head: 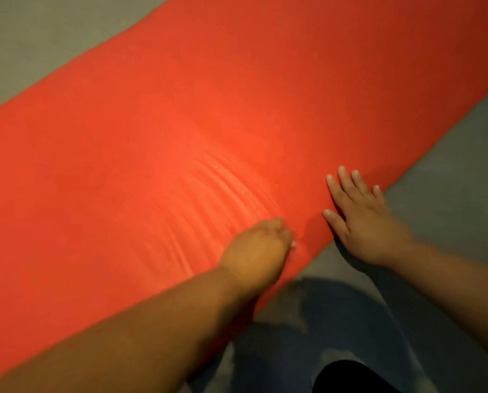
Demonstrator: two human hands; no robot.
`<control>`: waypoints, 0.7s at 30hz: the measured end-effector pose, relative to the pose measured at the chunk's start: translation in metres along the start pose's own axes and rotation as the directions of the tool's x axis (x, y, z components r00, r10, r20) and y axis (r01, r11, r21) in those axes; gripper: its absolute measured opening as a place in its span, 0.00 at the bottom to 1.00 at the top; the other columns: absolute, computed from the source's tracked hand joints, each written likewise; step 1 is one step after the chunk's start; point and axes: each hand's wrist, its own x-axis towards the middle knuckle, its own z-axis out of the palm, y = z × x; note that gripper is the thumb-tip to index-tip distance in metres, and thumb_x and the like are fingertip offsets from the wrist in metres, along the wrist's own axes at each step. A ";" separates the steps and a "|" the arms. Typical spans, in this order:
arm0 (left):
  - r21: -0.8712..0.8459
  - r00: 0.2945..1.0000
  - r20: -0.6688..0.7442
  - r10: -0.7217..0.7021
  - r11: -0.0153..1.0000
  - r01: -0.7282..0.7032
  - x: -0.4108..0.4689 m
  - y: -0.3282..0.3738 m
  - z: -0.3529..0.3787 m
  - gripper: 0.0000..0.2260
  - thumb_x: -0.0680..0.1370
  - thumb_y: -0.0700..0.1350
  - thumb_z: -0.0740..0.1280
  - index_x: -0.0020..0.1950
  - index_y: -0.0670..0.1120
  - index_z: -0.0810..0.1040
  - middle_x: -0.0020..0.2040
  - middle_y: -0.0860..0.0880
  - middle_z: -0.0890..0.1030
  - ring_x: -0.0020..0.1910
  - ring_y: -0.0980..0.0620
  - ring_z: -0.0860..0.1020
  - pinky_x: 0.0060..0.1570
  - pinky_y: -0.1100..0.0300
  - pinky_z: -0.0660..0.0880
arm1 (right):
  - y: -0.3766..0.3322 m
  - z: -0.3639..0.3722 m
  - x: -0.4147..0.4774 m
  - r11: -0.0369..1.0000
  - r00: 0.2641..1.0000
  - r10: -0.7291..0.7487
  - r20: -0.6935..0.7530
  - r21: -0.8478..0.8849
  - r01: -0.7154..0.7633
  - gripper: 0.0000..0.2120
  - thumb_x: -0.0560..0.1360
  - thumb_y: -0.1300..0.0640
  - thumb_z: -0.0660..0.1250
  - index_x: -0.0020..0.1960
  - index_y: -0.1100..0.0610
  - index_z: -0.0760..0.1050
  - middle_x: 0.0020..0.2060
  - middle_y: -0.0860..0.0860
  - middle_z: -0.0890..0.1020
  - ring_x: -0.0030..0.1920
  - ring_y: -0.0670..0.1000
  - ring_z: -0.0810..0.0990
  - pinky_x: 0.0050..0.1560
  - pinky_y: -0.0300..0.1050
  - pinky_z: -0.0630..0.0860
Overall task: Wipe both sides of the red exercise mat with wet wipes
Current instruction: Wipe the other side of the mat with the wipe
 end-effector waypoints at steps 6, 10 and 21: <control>-0.004 0.802 -0.316 -0.507 0.846 0.533 -0.021 -0.055 -0.016 0.11 0.81 0.44 0.62 0.46 0.38 0.78 0.46 0.40 0.74 0.46 0.37 0.75 0.44 0.48 0.69 | -0.009 -0.003 -0.004 1.000 1.000 0.024 -0.016 -0.003 -0.024 0.30 0.81 0.44 0.48 0.78 0.51 0.40 0.77 0.51 0.40 0.76 0.53 0.39 0.73 0.57 0.41; -0.069 0.925 -0.103 -0.367 0.930 0.361 -0.062 0.020 0.018 0.06 0.70 0.42 0.76 0.40 0.45 0.78 0.37 0.50 0.71 0.34 0.47 0.75 0.31 0.61 0.62 | -0.016 0.001 -0.005 0.997 0.997 0.073 -0.027 0.011 -0.073 0.30 0.81 0.45 0.47 0.78 0.52 0.40 0.77 0.52 0.40 0.76 0.54 0.39 0.74 0.59 0.42; -0.638 0.624 -0.105 -0.774 0.534 0.555 -0.087 0.065 -0.040 0.06 0.74 0.39 0.70 0.41 0.50 0.79 0.36 0.55 0.82 0.35 0.60 0.78 0.36 0.66 0.72 | -0.104 -0.037 -0.079 0.035 0.899 -0.103 0.425 0.905 -0.424 0.11 0.78 0.60 0.64 0.55 0.67 0.76 0.40 0.57 0.81 0.39 0.52 0.79 0.41 0.40 0.79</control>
